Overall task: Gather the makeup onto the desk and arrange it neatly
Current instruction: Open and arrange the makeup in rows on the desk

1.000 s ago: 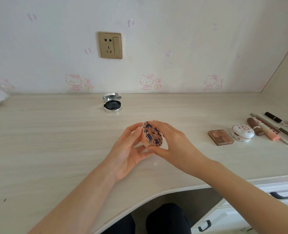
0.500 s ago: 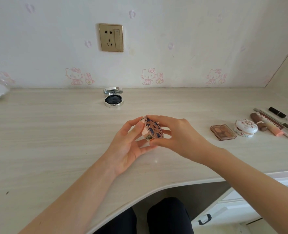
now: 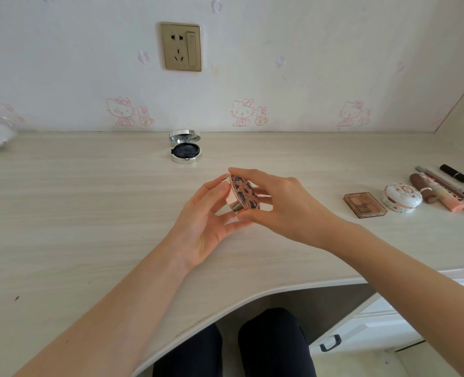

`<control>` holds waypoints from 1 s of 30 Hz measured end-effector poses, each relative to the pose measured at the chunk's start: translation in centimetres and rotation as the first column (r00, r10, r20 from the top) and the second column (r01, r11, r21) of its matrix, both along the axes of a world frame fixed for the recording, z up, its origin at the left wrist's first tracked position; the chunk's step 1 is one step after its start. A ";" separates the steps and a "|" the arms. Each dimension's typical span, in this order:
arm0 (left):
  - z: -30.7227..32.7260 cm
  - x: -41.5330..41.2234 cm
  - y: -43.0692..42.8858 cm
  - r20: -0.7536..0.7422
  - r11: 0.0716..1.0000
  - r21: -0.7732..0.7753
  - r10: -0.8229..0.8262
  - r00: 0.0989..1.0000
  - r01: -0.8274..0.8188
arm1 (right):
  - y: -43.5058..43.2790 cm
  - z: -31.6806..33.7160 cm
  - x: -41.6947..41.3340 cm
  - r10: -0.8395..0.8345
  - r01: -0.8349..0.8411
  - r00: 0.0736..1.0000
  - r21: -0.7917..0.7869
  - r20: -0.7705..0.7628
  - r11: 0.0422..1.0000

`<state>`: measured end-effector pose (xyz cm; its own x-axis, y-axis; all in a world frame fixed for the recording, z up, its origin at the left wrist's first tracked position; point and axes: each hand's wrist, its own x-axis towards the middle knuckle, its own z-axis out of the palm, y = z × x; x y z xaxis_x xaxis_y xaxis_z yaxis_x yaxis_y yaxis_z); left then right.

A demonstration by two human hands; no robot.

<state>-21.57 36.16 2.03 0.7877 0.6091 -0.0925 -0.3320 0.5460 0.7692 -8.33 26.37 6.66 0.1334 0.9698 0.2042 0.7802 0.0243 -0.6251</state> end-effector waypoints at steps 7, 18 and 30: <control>0.0 0.0 0.2 -0.021 0.999 -0.037 0.013 1.000 -0.013 | 0.2 1.4 0.6 0.059 -0.060 0.996 -0.023 -0.060 0.998; -0.3 0.3 -0.1 -0.036 0.999 -0.026 -0.036 0.999 0.035 | 0.1 1.4 2.2 0.009 -0.008 0.983 -0.007 0.181 1.000; -1.4 0.4 -0.1 -0.287 0.696 0.708 0.442 0.850 -0.123 | 0.7 -0.8 3.3 -0.050 0.030 0.919 0.058 0.390 0.998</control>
<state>-21.13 36.02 0.64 0.5471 0.8244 0.1451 0.0455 -0.2024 0.9783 -5.01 27.03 5.84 0.0717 0.9525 0.2960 0.9631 0.0111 -0.2689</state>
